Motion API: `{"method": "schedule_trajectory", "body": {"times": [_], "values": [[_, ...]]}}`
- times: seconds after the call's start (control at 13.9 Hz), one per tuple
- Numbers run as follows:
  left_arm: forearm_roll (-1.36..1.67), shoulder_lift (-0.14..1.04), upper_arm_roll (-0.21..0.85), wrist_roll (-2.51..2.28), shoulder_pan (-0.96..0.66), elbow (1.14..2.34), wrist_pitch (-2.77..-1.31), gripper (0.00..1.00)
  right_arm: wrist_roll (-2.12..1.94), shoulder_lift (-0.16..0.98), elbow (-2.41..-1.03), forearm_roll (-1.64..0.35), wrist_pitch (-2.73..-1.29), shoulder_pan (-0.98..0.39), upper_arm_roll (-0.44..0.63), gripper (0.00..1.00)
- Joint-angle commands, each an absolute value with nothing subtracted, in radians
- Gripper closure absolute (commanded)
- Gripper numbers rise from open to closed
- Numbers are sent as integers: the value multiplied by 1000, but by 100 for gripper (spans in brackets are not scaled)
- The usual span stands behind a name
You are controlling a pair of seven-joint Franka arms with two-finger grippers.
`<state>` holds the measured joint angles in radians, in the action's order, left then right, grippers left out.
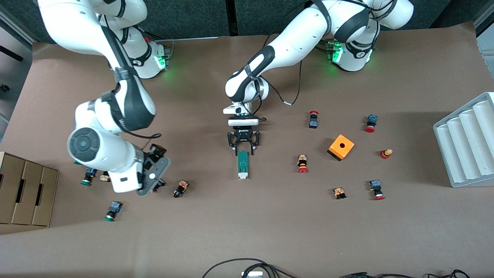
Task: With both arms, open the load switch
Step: 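Reach the right gripper to the white handle while the left gripper holds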
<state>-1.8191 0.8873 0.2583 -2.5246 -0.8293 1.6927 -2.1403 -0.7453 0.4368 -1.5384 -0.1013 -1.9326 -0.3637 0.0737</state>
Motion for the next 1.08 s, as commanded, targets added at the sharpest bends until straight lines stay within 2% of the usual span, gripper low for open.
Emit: {"method": "schedule_trajectory", "body": {"times": [0.0, 0.29, 0.72, 1.01], "values": [[-1842, 934, 249, -2550, -847, 1637, -2105, 31, -880, 494, -1522, -117, -2066, -393, 77, 1], [-1841, 988, 247, -2551, -903, 1594, -2005, 34, -982, 534, -1522, -196, -2105, -393, 54, 3], [-1871, 1008, 245, -2604, -928, 1600, -1962, 36, -979, 601, -1457, -193, -2115, -494, 55, 1], [-1875, 1029, 244, -2631, -940, 1601, -1936, 36, -977, 646, -1451, -190, -2202, -537, 57, 1]]}}
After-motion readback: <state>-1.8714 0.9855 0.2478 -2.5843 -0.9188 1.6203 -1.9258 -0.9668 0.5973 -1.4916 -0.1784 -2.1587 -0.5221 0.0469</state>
